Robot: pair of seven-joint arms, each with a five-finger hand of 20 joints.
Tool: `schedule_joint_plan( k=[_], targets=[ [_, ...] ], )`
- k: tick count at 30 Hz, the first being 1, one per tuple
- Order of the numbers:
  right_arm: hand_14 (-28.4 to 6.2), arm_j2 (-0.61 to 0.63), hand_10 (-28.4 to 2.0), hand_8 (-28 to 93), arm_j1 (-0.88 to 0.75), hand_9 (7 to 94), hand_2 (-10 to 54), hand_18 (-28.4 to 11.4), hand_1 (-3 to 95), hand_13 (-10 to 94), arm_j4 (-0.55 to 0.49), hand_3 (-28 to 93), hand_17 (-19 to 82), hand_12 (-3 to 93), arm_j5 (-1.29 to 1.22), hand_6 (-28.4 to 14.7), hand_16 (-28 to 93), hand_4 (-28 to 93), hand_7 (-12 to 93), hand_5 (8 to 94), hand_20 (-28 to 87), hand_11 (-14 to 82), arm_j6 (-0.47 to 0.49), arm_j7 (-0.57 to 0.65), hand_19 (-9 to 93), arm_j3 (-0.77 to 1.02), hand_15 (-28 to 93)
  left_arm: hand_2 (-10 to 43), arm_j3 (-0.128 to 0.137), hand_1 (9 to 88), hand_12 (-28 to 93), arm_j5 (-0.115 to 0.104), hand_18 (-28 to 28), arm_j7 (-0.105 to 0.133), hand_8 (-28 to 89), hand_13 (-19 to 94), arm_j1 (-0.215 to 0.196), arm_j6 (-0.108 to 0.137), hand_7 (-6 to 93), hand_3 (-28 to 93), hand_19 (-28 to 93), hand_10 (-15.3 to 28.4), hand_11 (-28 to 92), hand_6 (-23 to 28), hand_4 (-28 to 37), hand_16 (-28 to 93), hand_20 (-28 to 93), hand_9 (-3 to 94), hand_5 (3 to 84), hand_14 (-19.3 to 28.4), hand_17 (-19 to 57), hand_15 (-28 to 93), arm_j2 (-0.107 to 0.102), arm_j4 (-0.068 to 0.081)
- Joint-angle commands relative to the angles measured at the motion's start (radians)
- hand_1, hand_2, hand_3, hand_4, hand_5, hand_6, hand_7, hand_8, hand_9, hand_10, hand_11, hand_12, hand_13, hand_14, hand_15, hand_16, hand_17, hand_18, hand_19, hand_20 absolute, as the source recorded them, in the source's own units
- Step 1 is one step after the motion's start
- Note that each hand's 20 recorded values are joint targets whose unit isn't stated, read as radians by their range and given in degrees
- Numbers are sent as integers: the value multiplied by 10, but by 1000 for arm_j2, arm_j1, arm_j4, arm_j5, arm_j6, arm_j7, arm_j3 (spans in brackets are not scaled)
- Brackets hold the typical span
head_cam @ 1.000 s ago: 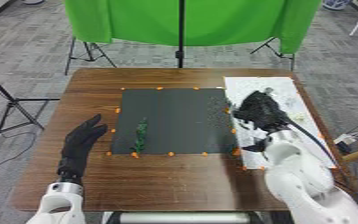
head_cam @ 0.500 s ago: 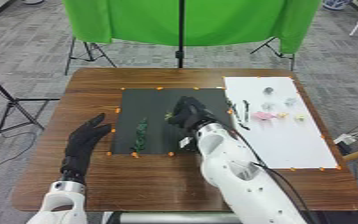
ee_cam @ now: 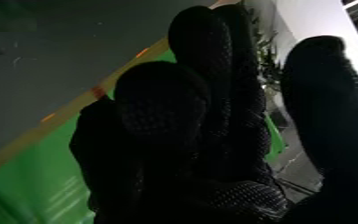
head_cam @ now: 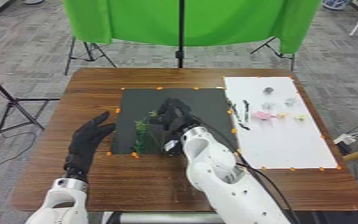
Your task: Arrange flowers
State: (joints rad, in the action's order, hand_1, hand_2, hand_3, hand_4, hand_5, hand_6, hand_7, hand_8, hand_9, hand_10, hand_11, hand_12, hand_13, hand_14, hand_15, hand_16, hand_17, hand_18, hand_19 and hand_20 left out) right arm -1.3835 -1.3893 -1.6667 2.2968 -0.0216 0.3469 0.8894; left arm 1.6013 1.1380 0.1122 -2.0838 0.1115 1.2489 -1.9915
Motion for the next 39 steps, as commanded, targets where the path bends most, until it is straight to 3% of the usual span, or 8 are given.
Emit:
schedule_joint_plan(
  k=[1, 8, 14, 19, 22, 27, 32, 39],
  targets=[
    [-22, 13, -120, -65, 2, 862, -95, -96, 328, 932, 8, 697, 667, 268, 79, 0, 333, -264, 237, 778, 487, 348, 0, -48, 932, 5, 523, 1, 0, 176, 136, 7, 126, -13, -85, 367, -6, -14, 101, 689, 55, 131, 132, 13, -283, 45, 223, 499, 415, 158, 72, 108, 2, 8],
    [-25, 64, -122, -65, 16, 856, -95, -99, 340, 926, -9, 676, 661, 269, 89, -4, 335, -271, 234, 774, 487, 358, 43, -66, 932, -9, 528, 1, 1, 176, 138, 10, 126, -12, -85, 366, -8, -19, 102, 687, 54, 127, 130, 14, -283, 46, 223, 501, 417, 158, 72, 108, 6, 5],
    [-32, 121, -124, -67, 9, 841, -95, -106, 368, 913, -92, 623, 649, 269, 135, -13, 332, -245, 211, 757, 487, 369, 13, -39, 932, 4, 539, -1, 7, 176, 139, 9, 125, -13, -83, 363, -17, -15, 99, 687, 53, 126, 129, 17, -283, 44, 222, 494, 417, 154, 73, 106, 5, 0],
    [-46, 165, -139, -66, -11, 834, -94, -126, 269, 895, -183, 637, 628, 269, 139, -29, 328, -145, 151, 709, 509, 367, 43, -5, 932, 16, 557, -3, 8, 176, 139, 9, 124, -18, -75, 358, -23, -16, 90, 687, 52, 125, 128, 18, -283, 38, 220, 478, 415, 151, 74, 102, 5, -3],
    [-52, 192, -152, -61, -19, 840, -43, -135, 215, 890, -249, 615, 623, 275, 103, -44, 325, -121, 119, 683, 527, 374, 183, 12, 932, 4, 568, -3, 8, 177, 139, 10, 124, -20, -73, 357, -25, -18, 89, 684, 52, 129, 128, 20, -283, 37, 220, 476, 415, 150, 74, 102, 7, -4],
    [-58, 200, -156, -60, -47, 840, -2, -141, 213, 888, -314, 599, 622, 279, 6, -59, 324, -105, 87, 651, 536, 377, 381, -11, 932, 9, 580, -5, 7, 181, 143, 15, 123, -22, -71, 363, -19, -25, 87, 679, 54, 137, 138, 29, -283, 37, 219, 489, 426, 157, 74, 105, 10, -2],
    [-59, 211, -154, -65, -52, 854, 47, -143, 211, 900, -317, 641, 639, 281, -5, -32, 315, -42, 83, 620, 560, 400, 447, -38, 932, -24, 602, -5, 10, 183, 150, 11, 125, -24, -70, 374, -22, -21, 88, 672, 60, 153, 150, 40, -283, 40, 220, 510, 445, 170, 73, 110, 7, -2],
    [-54, 213, -152, -74, -63, 870, 60, -142, 212, 913, -291, 664, 653, 286, -38, -21, 318, 32, 82, 594, 576, 408, 488, -32, 932, -34, 605, -4, 9, 186, 153, 11, 126, -24, -68, 378, -21, -23, 86, 671, 69, 159, 149, 43, -283, 41, 218, 513, 447, 174, 71, 109, 10, 0]
  ],
)
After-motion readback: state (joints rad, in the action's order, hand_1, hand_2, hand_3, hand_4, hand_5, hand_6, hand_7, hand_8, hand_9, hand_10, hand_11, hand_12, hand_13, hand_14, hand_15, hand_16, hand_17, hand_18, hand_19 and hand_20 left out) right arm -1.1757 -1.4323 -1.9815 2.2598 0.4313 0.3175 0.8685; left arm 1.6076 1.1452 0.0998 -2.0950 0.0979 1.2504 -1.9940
